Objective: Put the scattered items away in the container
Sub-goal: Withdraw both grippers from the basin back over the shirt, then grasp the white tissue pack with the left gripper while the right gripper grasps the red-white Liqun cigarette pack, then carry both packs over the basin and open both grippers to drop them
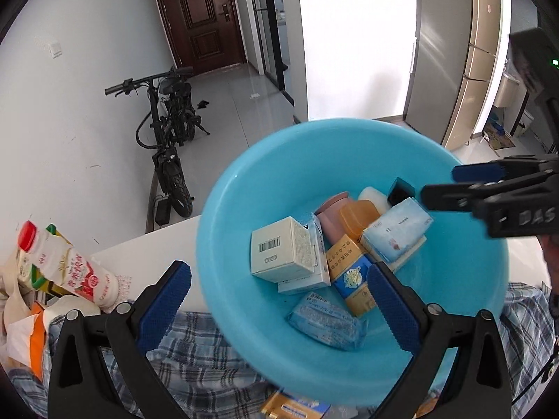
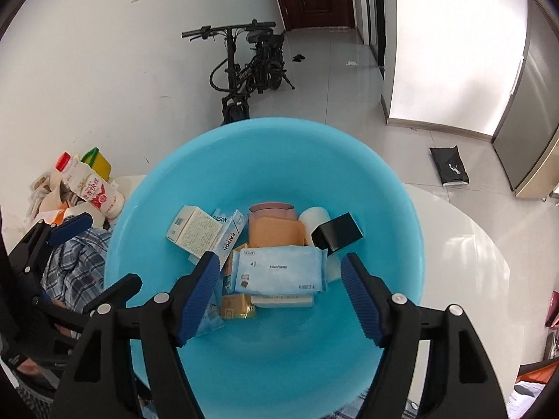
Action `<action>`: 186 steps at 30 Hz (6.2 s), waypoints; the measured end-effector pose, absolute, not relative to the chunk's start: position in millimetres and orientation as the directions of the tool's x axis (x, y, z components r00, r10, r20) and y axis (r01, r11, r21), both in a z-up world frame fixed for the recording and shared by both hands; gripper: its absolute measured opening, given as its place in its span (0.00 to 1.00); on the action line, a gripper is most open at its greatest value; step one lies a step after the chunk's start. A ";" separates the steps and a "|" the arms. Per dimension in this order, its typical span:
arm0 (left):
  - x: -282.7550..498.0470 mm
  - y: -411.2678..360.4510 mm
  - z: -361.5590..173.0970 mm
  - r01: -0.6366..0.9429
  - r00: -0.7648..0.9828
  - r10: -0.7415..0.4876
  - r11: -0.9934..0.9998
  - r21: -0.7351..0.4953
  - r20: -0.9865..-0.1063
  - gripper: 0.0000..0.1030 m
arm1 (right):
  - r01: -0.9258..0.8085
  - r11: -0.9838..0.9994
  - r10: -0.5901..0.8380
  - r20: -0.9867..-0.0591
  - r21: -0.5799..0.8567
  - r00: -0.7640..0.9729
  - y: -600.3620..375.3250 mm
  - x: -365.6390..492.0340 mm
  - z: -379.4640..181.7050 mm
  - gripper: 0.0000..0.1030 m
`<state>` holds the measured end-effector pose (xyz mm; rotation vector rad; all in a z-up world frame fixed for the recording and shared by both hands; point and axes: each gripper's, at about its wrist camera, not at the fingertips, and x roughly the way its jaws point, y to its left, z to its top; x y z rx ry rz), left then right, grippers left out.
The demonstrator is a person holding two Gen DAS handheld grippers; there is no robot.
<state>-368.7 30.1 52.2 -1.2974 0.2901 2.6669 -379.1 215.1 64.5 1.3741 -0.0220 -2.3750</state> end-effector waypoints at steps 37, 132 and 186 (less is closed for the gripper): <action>-85.4 -5.5 -11.7 -0.266 -0.534 0.155 -0.964 -0.008 -0.832 0.99 | 0.513 -0.838 -0.473 -0.713 0.184 -0.518 213.8 -51.6 16.1 0.84; -114.5 0.0 -41.8 -0.463 -0.403 0.315 -0.880 -0.106 -0.859 0.84 | 0.962 -0.232 -0.470 -0.882 0.144 0.019 125.2 -117.6 -68.8 0.98; -242.1 47.6 92.1 -0.370 -0.630 0.295 -0.927 -0.057 -0.718 0.84 | 0.544 -0.839 -0.425 -0.646 0.019 -0.633 224.5 -209.9 103.5 0.90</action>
